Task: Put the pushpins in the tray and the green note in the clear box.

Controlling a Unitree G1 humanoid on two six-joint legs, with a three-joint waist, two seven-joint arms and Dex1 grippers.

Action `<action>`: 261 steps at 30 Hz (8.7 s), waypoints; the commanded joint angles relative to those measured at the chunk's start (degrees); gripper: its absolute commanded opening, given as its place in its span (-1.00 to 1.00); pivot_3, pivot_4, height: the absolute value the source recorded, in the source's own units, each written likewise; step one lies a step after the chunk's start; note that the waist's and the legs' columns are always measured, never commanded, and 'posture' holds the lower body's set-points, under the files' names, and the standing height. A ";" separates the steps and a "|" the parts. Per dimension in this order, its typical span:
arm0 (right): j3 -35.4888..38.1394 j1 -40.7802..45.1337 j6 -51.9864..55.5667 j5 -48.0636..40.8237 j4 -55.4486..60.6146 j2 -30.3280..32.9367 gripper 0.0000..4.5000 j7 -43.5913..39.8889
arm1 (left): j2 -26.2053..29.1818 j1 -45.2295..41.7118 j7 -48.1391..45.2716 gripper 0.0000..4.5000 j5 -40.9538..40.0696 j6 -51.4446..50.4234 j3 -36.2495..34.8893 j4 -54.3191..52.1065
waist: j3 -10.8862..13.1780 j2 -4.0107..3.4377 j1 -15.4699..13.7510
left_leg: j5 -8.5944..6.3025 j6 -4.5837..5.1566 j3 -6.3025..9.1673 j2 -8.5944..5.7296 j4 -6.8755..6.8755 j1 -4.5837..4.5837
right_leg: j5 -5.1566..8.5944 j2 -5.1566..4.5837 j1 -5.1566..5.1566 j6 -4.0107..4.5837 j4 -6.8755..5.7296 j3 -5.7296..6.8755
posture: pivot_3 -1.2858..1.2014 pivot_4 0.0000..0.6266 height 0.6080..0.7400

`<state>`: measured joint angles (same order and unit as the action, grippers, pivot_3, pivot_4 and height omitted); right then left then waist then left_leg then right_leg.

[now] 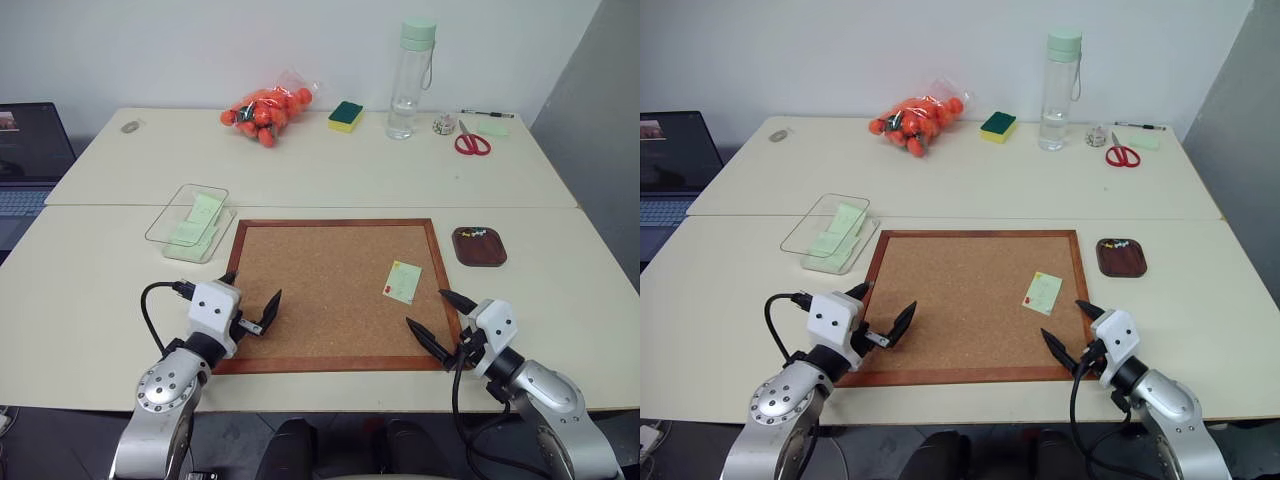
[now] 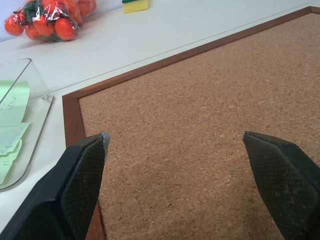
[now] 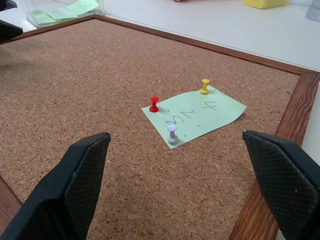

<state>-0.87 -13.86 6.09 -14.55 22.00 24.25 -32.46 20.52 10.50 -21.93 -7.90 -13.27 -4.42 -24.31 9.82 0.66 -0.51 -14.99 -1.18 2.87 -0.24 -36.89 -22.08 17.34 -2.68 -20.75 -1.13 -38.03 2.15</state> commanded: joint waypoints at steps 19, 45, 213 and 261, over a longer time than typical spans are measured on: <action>0.10 0.16 -1.22 0.37 1.07 -0.18 1.00 0.47 | 2.89 -2.57 -4.34 0.99 -2.01 2.09 -0.93 -1.46 | 0.00 0.00 0.00 | 0.00 0.00 -0.01 0.00 0.00 0.00 | 0.00 0.00 0.00 0.01 0.00 -0.01 | 0.03 -0.52 1.00; 2.74 2.28 12.62 -5.26 13.49 2.51 1.00 2.90 | 15.00 -14.22 -25.14 0.99 -15.33 -8.23 1.71 -0.03 | 0.03 -0.03 0.12 | 0.00 0.00 -0.02 0.01 -0.02 0.01 | -0.01 0.02 -0.01 0.00 -0.06 -0.03 | 0.03 -0.52 1.00; 8.24 41.94 28.05 5.90 -28.16 5.88 -0.77 11.99 | 10.30 -21.53 -27.79 -1.00 -2.10 -1.23 13.28 24.73 | 0.05 -0.02 0.81 | 0.10 0.04 -0.33 -0.07 -0.06 -0.10 | -0.14 0.04 -0.59 0.38 -0.91 -0.28 | 0.03 -0.52 1.00; -6.30 9.79 13.34 2.79 3.62 0.77 0.56 2.00 | 10.88 -23.10 -29.90 -1.00 -2.07 -0.85 14.40 26.14 | 0.02 -0.02 0.64 | 0.10 0.02 -0.21 0.00 -0.05 0.03 | 0.05 0.04 -0.44 0.07 -0.79 -0.22 | 0.03 -0.52 1.00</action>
<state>-7.48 -3.96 21.04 -11.97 24.84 25.27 -30.34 31.18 -14.08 -51.63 -11.16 -12.45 8.53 1.31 9.84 0.63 0.13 -14.89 -1.17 2.66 -0.24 -36.94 -22.06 17.39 -2.64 -21.19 -1.06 -38.82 1.93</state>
